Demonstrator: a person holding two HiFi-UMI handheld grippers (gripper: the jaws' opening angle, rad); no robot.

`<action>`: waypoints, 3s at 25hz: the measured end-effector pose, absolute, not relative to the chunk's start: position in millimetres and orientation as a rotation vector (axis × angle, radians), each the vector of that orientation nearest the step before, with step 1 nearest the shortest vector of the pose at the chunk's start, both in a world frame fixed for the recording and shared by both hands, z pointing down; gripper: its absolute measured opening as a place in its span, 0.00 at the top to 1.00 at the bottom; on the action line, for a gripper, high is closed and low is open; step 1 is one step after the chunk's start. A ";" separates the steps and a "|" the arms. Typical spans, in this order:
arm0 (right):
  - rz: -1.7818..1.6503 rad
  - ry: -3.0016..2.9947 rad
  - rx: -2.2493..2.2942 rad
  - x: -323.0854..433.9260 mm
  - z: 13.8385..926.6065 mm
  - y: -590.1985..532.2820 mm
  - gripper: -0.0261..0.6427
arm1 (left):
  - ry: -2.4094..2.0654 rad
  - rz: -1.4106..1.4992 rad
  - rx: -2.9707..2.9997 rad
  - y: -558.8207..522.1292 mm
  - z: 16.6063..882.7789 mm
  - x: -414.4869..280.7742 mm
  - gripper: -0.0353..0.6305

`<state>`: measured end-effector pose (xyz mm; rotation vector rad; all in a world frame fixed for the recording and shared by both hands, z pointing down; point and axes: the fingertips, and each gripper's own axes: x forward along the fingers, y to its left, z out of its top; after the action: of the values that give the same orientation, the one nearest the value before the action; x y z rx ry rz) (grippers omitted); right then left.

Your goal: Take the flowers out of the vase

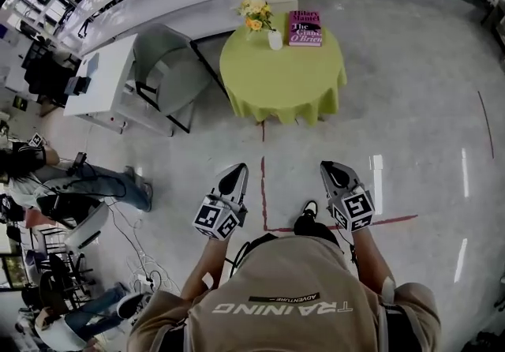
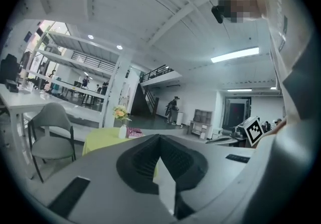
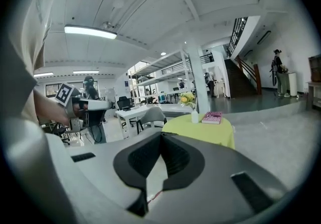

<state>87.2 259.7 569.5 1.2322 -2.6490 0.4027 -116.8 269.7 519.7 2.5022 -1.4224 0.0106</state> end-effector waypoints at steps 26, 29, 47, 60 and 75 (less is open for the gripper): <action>0.338 -2.559 1.394 6.8 552.7 42.7 0.96 | -1.295 0.087 2.695 37.0 538.7 -156.7 0.93; 0.312 -2.539 1.462 7.3 544.6 18.4 0.96 | -1.236 0.050 2.706 8.4 536.2 -160.3 0.93; 0.362 -2.517 1.442 41.0 568.2 -124.9 0.96 | -1.221 0.155 2.667 -118.4 554.3 -123.5 0.93; 0.384 -2.661 1.147 59.9 580.3 -233.0 0.96 | -1.417 0.178 2.484 -217.5 581.0 -76.7 0.93; 0.443 -2.597 1.296 52.4 582.2 -240.2 0.96 | -1.309 0.147 2.469 -234.8 623.6 -98.0 0.93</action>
<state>52.4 -240.2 582.2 1.2959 -2.5965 0.4434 -98.0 -234.8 623.6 2.4690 -1.3087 0.1470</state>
